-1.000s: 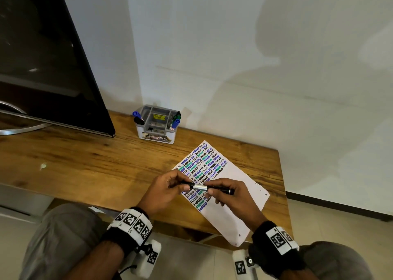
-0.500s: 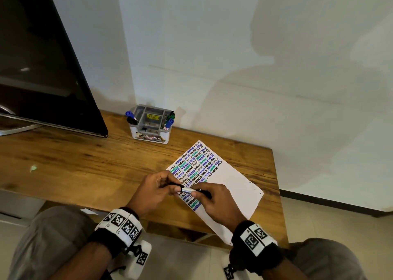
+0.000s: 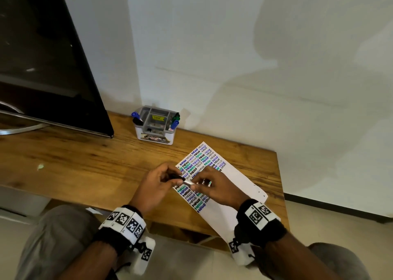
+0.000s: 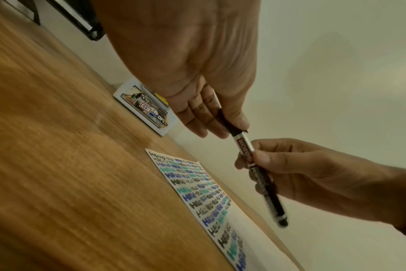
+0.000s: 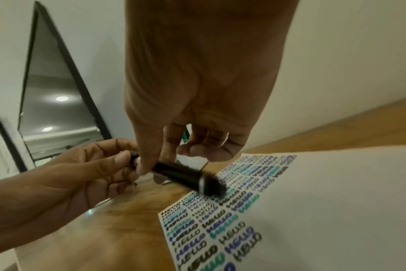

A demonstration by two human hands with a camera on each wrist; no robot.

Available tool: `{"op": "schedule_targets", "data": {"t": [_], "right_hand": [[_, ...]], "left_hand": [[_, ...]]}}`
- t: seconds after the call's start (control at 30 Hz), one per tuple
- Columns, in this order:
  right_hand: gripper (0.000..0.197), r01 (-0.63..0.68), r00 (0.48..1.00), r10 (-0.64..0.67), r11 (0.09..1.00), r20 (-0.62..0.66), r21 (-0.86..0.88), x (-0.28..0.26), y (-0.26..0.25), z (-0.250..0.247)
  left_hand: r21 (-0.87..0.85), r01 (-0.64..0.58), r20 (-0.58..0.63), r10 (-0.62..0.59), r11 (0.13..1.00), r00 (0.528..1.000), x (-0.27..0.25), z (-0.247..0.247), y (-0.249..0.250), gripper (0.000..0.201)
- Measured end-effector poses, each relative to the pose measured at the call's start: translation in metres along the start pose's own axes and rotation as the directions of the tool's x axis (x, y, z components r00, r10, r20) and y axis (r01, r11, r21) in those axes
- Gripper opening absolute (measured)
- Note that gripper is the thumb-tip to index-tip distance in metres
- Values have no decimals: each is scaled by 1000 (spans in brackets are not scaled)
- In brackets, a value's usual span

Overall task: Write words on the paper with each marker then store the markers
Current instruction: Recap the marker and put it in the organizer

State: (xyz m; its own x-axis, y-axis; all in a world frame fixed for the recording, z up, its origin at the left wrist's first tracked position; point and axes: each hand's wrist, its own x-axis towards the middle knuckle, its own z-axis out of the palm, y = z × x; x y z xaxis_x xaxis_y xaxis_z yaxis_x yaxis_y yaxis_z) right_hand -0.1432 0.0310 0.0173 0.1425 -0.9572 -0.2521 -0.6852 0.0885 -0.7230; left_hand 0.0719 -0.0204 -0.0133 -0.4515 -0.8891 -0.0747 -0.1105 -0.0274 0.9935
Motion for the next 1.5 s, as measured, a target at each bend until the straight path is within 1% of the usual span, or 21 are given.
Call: {"op": "schedule_targets", "data": {"t": [0.07,0.1,0.13,0.17,0.2,0.23,0.27,0.3,0.33,0.37,0.43,0.53,0.6,0.67,0.77,0.87,1.03,1.17,1.27,1.4,1.5], "right_hand": [[17,45,997,-36,990,65,-136,10,-4,-6],[16,66,995,-50,980,88,-190,15,-9,-9],[14,67,995,-47,971,91,-231,19,-13,-12],[11,54,997,-36,965,75,-256,24,-17,-17],[8,39,999,-28,964,45,-264,30,-21,-22],[7,28,1000,-28,966,4,-255,34,-26,-28],[5,30,998,-41,973,-41,-227,40,-32,-34],[4,45,995,-59,984,-79,-170,45,-39,-40],[4,69,991,-78,994,-105,-84,52,-46,-47],[5,94,989,-92,996,-118,10,59,-54,-52],[8,134,984,-116,983,-137,126,75,-72,-62],[11,198,966,-166,968,-197,157,103,-100,-69],[11,216,955,-179,966,-236,142,124,-115,-66],[11,203,954,-173,974,-245,101,145,-126,-59],[11,163,962,-151,986,-228,35,172,-136,-45],[12,113,970,-123,992,-211,-59,192,-140,-31],[12,67,981,-82,994,-177,-90,209,-144,-19],[16,68,977,-76,997,-200,-46,201,-140,-26],[18,89,965,-94,995,-245,-34,178,-131,-36],[15,180,933,-181,983,-310,-33,121,-105,-41],[18,140,943,-168,983,-287,-114,64,-61,-34]], "left_hand": [[21,32,-52,-31,999,998,2,1,1,28],[70,33,-76,-27,997,997,2,0,1,28],[161,20,-96,-4,987,995,3,-2,1,26],[285,-11,-93,39,958,995,3,-5,0,25],[442,-51,-63,88,895,994,4,-10,-2,31],[602,-82,-8,109,795,994,5,-13,-6,42],[742,-87,34,91,665,995,7,-17,-11,51],[839,-76,56,55,538,997,9,-19,-17,55],[893,-60,62,10,447,998,10,-22,-24,57],[915,-43,59,-27,402,998,11,-24,-29,60],[920,-15,56,-95,391,994,12,-26,-39,69],[919,24,46,-166,394,985,12,-29,-45,75],[925,21,43,-158,380,986,12,-29,-46,76],[928,19,35,-138,373,990,10,-29,-47,77],[930,18,29,-121,368,992,8,-29,-49,77],[924,11,33,-106,382,994,8,-29,-50,76],[919,-6,48,-95,395,994,9,-29,-51,74],[919,-3,41,-88,395,995,11,-28,-51,75],[928,5,31,-91,373,995,12,-26,-51,76],[941,4,34,-106,338,994,13,-25,-54,76],[935,0,52,-135,354,989,10,-22,-57,81]]}}
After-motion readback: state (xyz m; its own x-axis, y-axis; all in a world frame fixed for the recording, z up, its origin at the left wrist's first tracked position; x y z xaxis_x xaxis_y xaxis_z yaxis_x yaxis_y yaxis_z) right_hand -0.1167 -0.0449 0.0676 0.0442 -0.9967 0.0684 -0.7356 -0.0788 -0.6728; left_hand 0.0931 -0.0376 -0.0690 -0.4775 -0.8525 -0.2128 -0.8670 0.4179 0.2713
